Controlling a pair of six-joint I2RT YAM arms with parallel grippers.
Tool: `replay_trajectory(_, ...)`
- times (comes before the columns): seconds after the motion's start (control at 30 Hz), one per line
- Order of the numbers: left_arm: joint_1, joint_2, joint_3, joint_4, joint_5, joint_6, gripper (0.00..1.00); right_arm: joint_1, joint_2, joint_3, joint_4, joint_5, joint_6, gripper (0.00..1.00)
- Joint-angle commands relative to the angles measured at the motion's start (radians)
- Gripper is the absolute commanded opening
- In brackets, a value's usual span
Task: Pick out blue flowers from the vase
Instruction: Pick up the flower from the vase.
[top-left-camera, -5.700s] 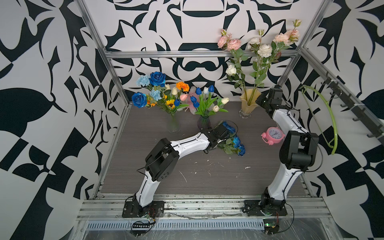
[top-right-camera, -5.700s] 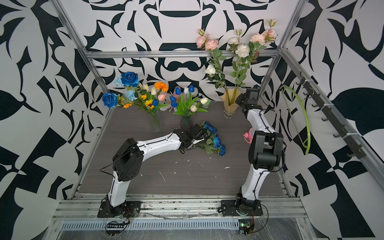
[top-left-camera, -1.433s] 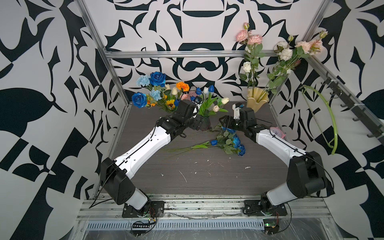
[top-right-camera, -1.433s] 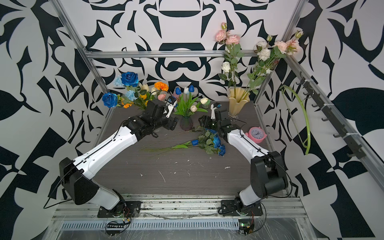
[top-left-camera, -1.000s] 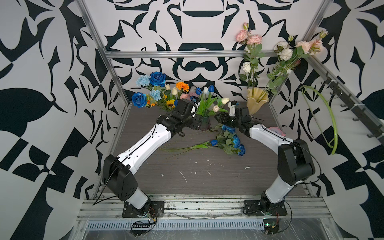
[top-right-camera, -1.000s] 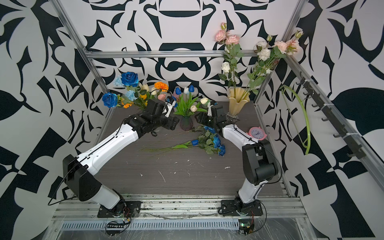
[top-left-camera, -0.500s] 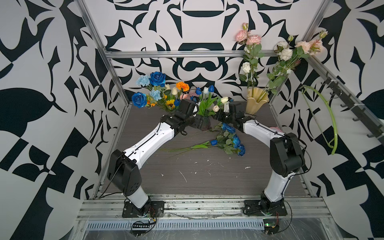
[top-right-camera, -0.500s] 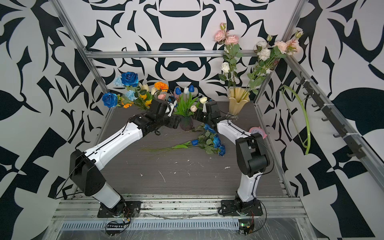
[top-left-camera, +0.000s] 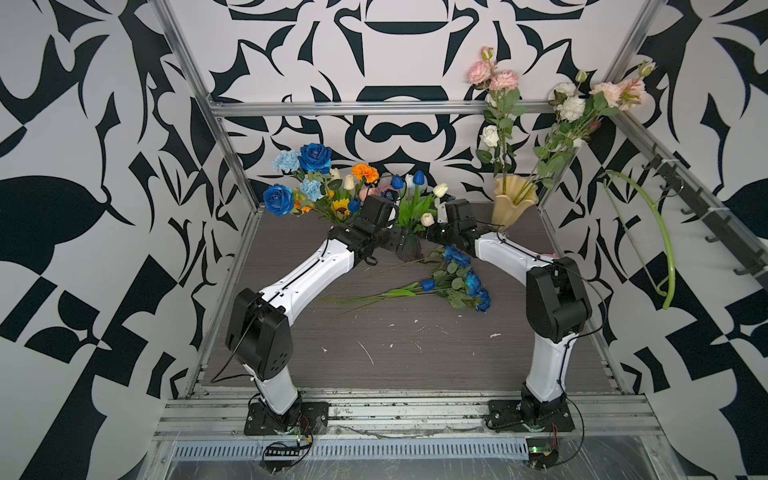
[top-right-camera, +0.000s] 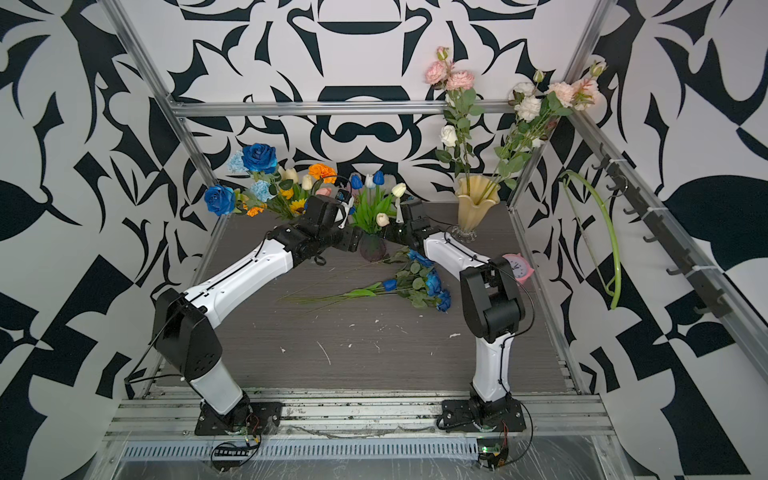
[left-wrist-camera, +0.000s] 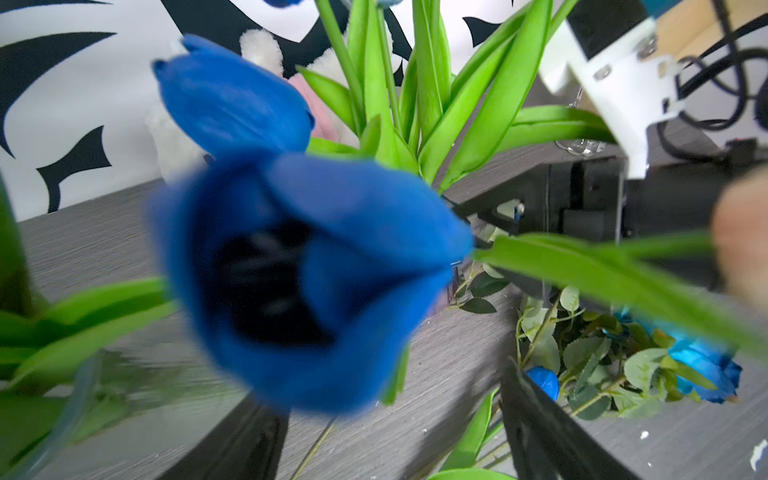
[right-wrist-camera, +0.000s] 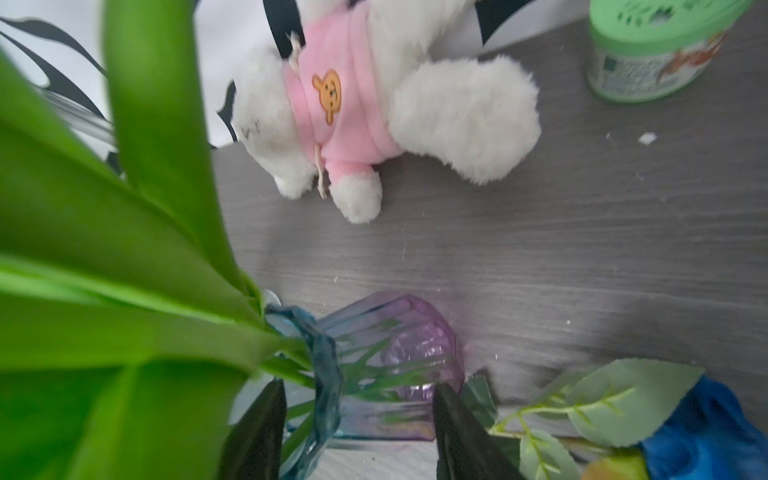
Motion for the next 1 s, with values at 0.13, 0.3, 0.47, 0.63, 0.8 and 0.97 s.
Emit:
replay_trajectory(0.13, 0.011, 0.029, 0.026, 0.061, -0.006, -0.010, 0.82, 0.021, -0.002, 0.121, -0.125, 0.056, -0.063, 0.46)
replay_trajectory(0.3, 0.012, 0.049, 0.033, 0.076, -0.004, -0.007, 0.82, 0.026, 0.046, 0.242, -0.260, 0.082, -0.096, 0.42)
replay_trajectory(0.47, 0.012, 0.068, 0.039, 0.092, -0.012, 0.005, 0.82, 0.031, 0.082, 0.335, -0.373, 0.104, -0.124, 0.41)
replay_trajectory(0.63, 0.012, 0.082, 0.042, 0.114, -0.029, 0.016, 0.81, 0.041, 0.099, 0.374, -0.441, 0.111, -0.134, 0.40)
replay_trajectory(0.8, 0.012, 0.083, 0.029, 0.154, -0.051, 0.029, 0.79, 0.055, 0.106, 0.381, -0.465, 0.112, -0.137, 0.36)
replay_trajectory(0.97, 0.012, 0.091, 0.036, 0.170, -0.066, 0.050, 0.75, 0.060, 0.124, 0.406, -0.477, 0.117, -0.138, 0.29)
